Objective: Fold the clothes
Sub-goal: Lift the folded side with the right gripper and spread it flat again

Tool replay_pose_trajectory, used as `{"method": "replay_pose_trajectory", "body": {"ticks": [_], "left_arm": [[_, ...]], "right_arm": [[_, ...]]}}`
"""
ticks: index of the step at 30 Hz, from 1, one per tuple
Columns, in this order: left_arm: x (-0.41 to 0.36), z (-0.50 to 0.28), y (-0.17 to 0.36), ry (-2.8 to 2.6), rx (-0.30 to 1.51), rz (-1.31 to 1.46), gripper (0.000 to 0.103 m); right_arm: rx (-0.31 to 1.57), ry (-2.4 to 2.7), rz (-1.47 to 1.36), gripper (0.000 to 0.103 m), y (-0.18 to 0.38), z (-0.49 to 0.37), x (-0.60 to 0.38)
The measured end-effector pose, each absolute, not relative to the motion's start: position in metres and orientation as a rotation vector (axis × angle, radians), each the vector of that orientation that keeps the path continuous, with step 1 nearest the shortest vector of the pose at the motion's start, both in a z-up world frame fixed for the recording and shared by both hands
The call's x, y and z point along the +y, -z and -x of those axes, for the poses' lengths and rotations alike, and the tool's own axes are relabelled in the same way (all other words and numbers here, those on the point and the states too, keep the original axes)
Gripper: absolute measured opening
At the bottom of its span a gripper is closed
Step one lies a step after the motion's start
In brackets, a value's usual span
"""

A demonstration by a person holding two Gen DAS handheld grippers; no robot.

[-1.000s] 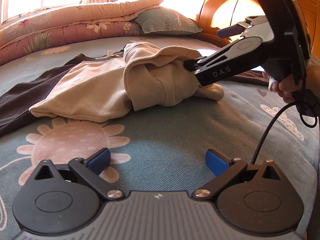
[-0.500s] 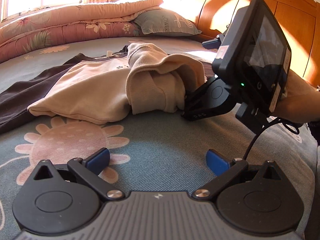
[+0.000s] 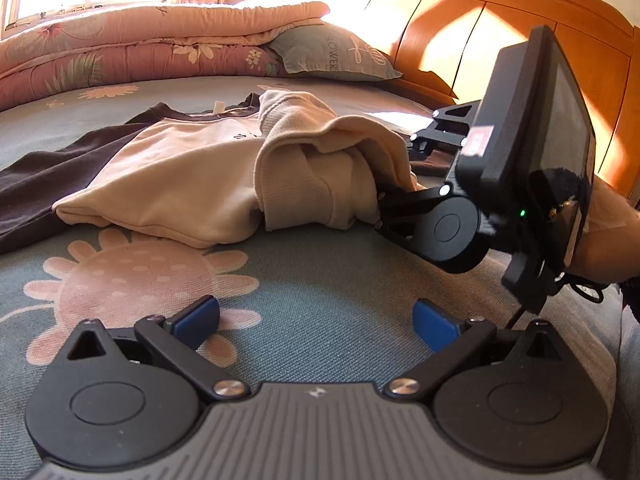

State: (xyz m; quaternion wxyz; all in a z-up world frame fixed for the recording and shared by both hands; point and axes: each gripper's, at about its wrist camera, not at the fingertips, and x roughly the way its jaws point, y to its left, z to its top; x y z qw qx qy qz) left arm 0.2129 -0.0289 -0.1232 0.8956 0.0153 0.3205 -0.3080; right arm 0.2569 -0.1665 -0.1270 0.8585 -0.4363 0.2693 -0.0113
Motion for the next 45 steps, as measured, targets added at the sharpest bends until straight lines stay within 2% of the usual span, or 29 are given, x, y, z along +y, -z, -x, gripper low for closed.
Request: {"method": "replay_pose_trajectory", "body": {"ticks": [2, 5, 6, 7, 10, 12, 18, 26, 33, 36, 39, 40, 43, 45], "left_arm": [[-0.028, -0.214, 0.123, 0.642, 0.664, -0.025, 0.102], [-0.028, -0.215, 0.123, 0.644, 0.665, -0.019, 0.102], [-0.029, -0.214, 0.124, 0.643, 0.666, -0.040, 0.100], [-0.031, -0.214, 0.124, 0.641, 0.666, -0.062, 0.100], [-0.031, -0.214, 0.123, 0.645, 0.666, -0.065, 0.102], [-0.031, -0.213, 0.122, 0.652, 0.673, -0.071, 0.101], [-0.023, -0.201, 0.106, 0.674, 0.704, -0.074, 0.099], [-0.025, -0.164, 0.084, 0.610, 0.650, -0.151, 0.099], [-0.032, -0.140, 0.071, 0.626, 0.620, -0.141, 0.097], [-0.032, -0.132, 0.070, 0.626, 0.621, -0.133, 0.097], [-0.030, -0.128, 0.069, 0.628, 0.624, -0.128, 0.097], [-0.029, -0.126, 0.069, 0.626, 0.625, -0.129, 0.097], [-0.022, -0.122, 0.066, 0.612, 0.625, -0.133, 0.097], [-0.015, -0.123, 0.067, 0.595, 0.633, -0.133, 0.097]], "right_arm": [[0.555, 0.036, 0.862, 0.040, 0.112, -0.258, -0.172], [0.573, 0.040, 0.890, 0.040, 0.129, -0.266, -0.172], [0.580, 0.033, 0.907, 0.021, 0.140, -0.267, -0.171], [0.557, 0.028, 0.942, 0.013, 0.151, -0.263, -0.164], [0.558, 0.020, 0.941, 0.013, 0.150, -0.262, -0.163], [0.586, -0.011, 0.875, 0.013, 0.134, -0.262, -0.171], [0.506, -0.049, 0.837, 0.012, 0.081, -0.232, -0.189], [0.530, -0.167, 0.749, 0.012, 0.001, -0.180, -0.223], [0.570, -0.192, 0.793, 0.012, -0.029, -0.133, -0.241], [0.681, -0.179, 0.758, 0.012, -0.017, -0.131, -0.260], [0.823, -0.183, 0.736, 0.018, 0.016, -0.135, -0.271], [0.869, -0.185, 0.735, 0.023, 0.028, -0.136, -0.274], [1.005, -0.192, 0.729, 0.029, 0.064, -0.140, -0.281], [1.033, -0.208, 0.746, 0.036, 0.066, -0.134, -0.275]]}}
